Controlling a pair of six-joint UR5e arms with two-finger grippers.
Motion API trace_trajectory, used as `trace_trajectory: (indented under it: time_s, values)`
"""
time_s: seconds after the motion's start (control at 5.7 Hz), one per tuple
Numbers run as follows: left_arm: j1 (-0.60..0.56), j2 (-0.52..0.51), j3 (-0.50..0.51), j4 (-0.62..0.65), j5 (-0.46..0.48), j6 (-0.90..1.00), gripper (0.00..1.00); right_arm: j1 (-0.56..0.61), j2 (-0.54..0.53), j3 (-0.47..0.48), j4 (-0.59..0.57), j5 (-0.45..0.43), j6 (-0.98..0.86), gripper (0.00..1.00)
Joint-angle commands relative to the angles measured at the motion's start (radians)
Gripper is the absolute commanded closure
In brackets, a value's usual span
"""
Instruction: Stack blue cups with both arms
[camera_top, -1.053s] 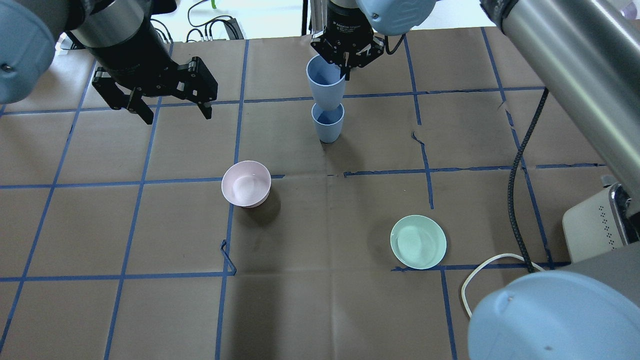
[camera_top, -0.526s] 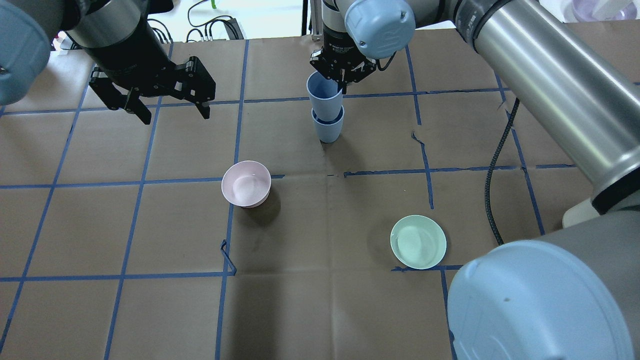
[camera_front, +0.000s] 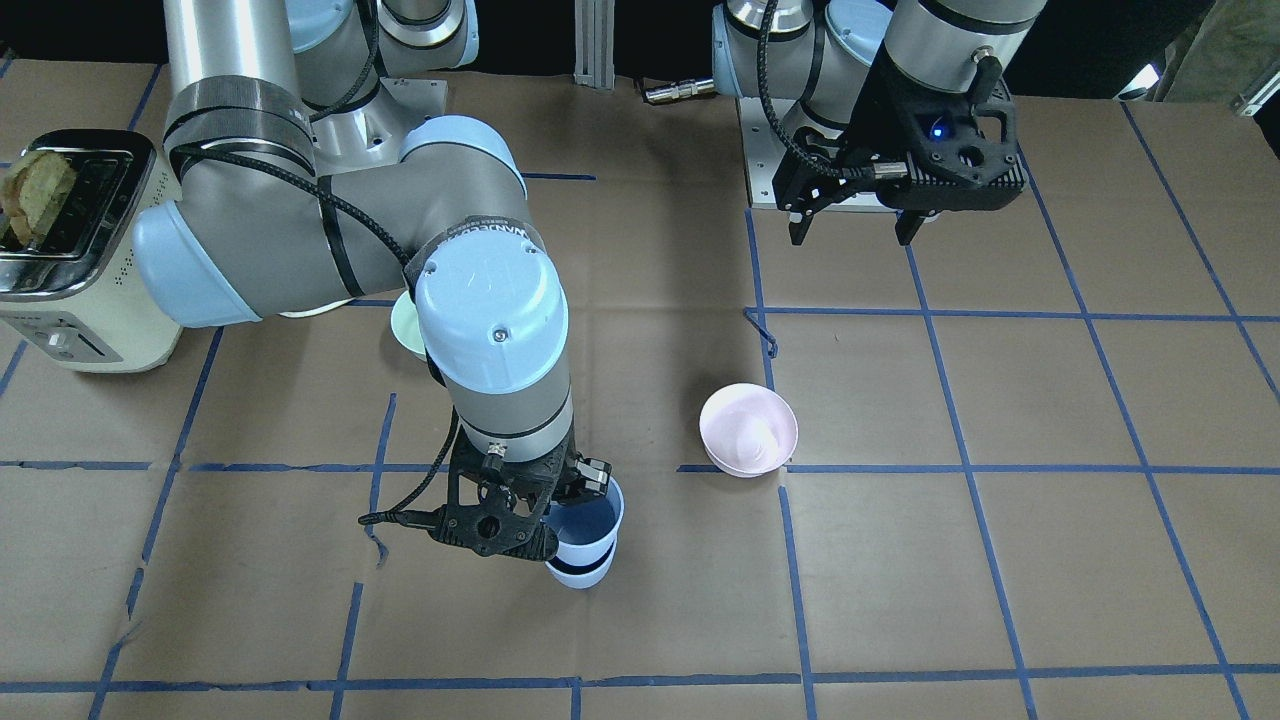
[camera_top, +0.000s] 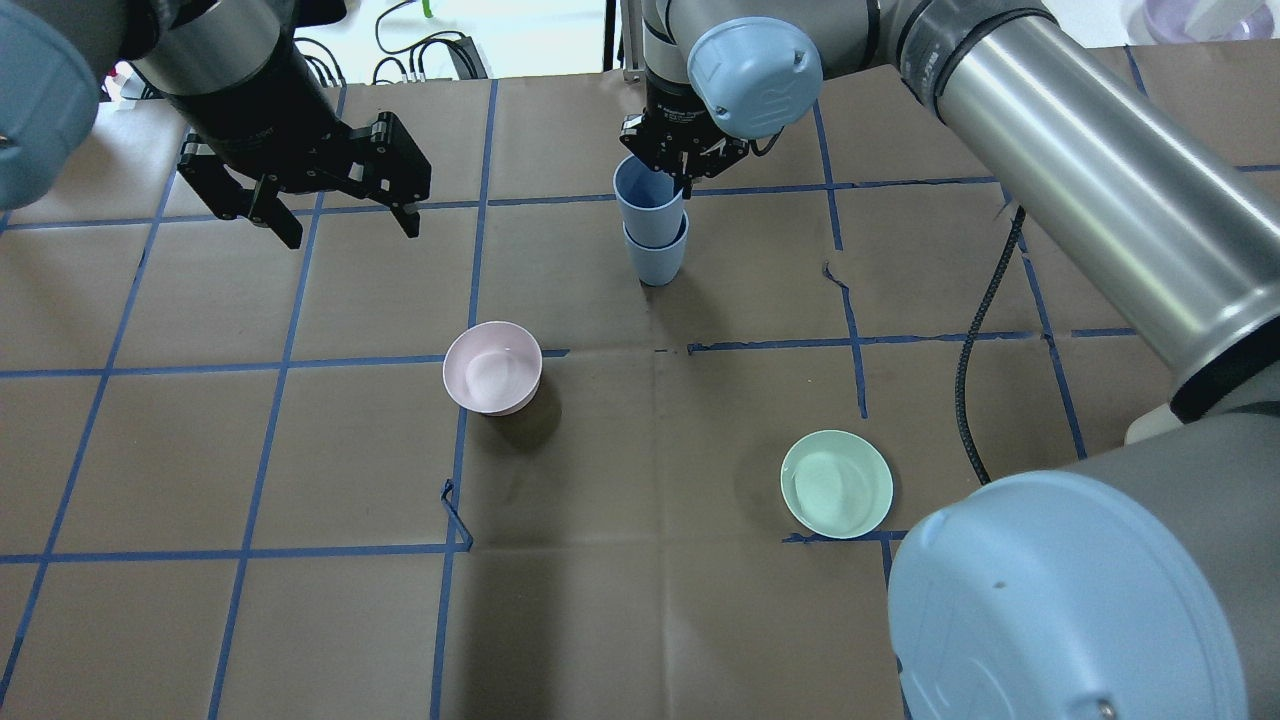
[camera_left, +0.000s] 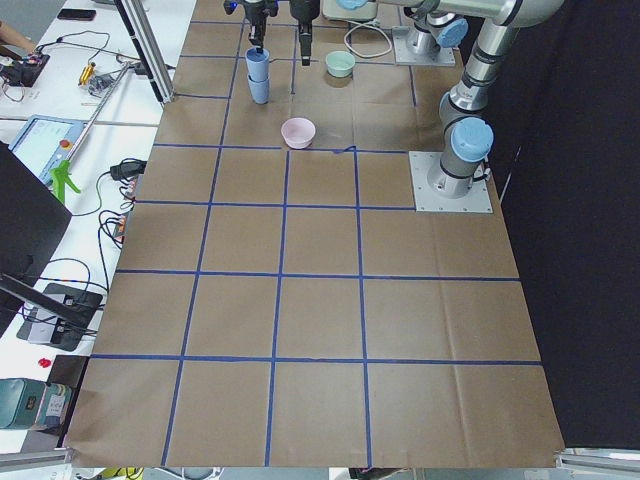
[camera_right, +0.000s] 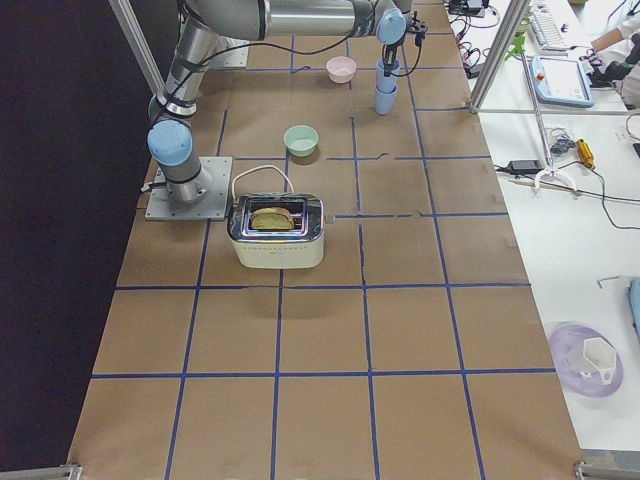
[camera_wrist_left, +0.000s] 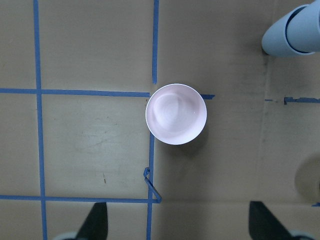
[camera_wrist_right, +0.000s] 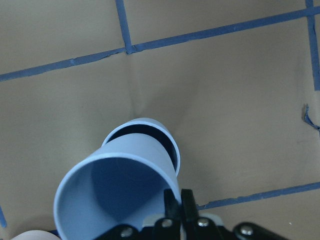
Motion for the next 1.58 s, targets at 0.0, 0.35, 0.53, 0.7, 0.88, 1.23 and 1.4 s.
trace_trajectory:
  time_s: [0.0,0.35,0.53,0.7,0.88,1.23,1.4]
  values:
    - [0.000,0.002,0.000,0.000,0.002,0.000,0.02,-0.001,0.012,-0.001,-0.022,-0.001,-0.034,0.01]
    - [0.000,0.002,0.000,0.000,0.000,0.000,0.02,-0.044,-0.014,-0.025,-0.006,0.005,-0.049,0.00]
    - [0.000,0.002,0.000,0.000,0.000,0.000,0.02,-0.093,-0.078,-0.022,0.034,0.011,-0.099,0.00]
    - [0.000,0.002,0.000,0.000,0.000,0.000,0.02,-0.145,-0.147,-0.016,0.136,0.007,-0.243,0.00]
    - [0.000,0.003,-0.002,0.000,0.000,0.002,0.02,-0.199,-0.222,-0.003,0.237,0.005,-0.325,0.00]
    - [0.000,0.003,0.000,0.000,0.000,0.000,0.02,-0.271,-0.414,0.173,0.300,-0.001,-0.424,0.00]
    - [0.000,0.004,-0.002,0.000,0.000,0.000,0.02,-0.282,-0.432,0.212,0.282,-0.002,-0.424,0.00]
